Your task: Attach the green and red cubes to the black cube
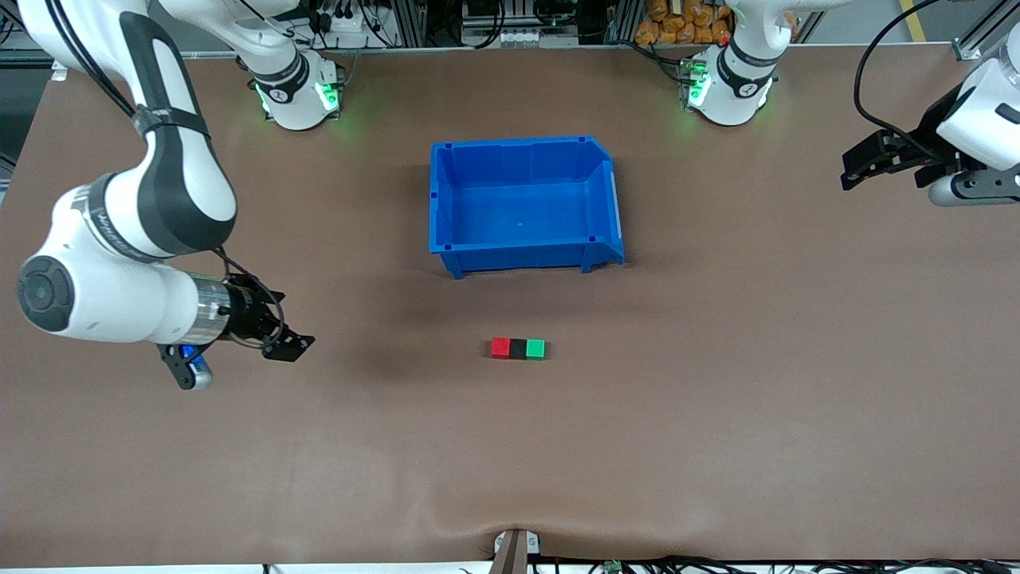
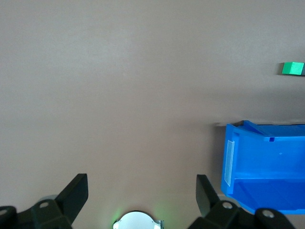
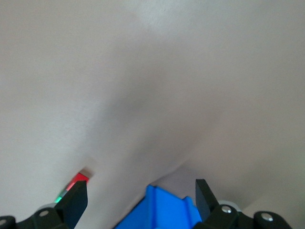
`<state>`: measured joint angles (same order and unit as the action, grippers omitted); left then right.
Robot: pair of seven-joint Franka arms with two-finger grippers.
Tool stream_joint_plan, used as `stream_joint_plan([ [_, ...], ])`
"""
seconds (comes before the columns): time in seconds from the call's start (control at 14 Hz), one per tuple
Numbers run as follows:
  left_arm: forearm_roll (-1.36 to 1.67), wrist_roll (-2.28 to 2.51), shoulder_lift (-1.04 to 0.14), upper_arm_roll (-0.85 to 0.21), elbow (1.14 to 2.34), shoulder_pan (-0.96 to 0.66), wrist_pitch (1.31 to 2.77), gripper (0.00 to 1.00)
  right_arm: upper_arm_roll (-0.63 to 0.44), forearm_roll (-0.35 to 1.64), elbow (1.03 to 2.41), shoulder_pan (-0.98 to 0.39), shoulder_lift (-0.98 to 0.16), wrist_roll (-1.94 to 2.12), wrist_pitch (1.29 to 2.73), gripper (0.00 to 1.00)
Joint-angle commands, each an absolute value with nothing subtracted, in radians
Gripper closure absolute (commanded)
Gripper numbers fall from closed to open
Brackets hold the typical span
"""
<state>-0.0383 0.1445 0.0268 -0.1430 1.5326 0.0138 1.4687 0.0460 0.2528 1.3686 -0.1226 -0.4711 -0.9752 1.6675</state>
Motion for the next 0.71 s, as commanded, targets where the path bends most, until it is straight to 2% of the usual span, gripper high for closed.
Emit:
stream_joint_plan([
  [0.0,-0.054,0.150,0.043,-0.149,1.545,0.017,1.483,0.00,0.063,0.227,1.385,-0.086,-0.434,-0.894,1.635,0.00],
  [0.64,-0.054,0.150,0.044,-0.147,1.540,0.018,1.488,0.00,0.060,0.138,1.385,-0.075,-0.416,-0.695,1.586,0.00],
])
